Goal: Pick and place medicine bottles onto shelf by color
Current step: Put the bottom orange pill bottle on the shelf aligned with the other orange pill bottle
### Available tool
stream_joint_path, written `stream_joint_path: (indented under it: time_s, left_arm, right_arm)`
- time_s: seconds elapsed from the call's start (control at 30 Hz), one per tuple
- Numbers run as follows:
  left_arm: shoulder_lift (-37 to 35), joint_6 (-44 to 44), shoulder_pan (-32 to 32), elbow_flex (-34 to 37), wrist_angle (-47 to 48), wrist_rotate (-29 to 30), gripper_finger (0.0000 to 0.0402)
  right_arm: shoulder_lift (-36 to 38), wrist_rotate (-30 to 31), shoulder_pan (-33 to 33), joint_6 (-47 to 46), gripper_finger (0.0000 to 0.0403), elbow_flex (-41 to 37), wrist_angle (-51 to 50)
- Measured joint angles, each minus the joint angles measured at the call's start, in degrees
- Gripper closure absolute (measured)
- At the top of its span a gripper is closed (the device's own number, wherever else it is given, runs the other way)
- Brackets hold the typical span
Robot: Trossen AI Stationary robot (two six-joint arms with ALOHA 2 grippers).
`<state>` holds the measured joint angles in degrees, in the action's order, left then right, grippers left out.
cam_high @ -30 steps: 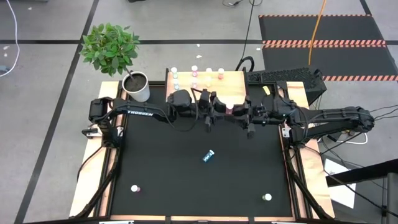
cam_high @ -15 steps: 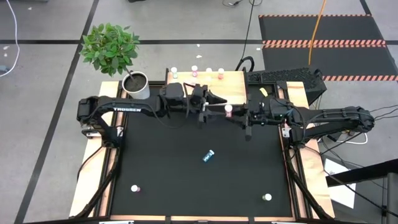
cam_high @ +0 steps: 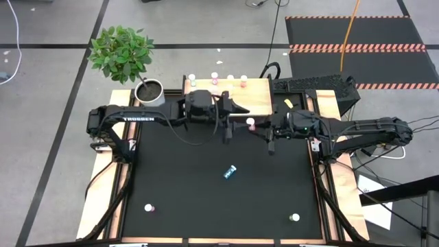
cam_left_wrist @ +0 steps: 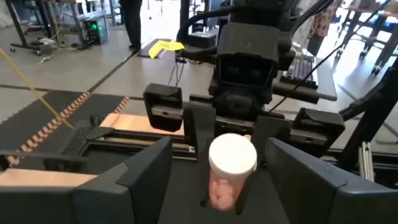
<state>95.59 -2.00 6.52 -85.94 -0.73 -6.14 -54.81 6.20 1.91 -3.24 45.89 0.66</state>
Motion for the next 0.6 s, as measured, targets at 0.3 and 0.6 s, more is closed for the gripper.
stream_joint_path:
  time_s: [0.3,0.6]
  left_arm:
    - [1.1,-1.6,0.2,-1.5,-2.0,-1.3,0.0147]
    - [5.0,-3.0,-0.6,-5.8,2.7,-0.9,0.0149]
  right_arm:
    - [0.0,0.0,0.0,2.1,0.03,0.0,2.0]
    - [-0.1,0.0,0.0,2.4,0.03,0.0,2.6]
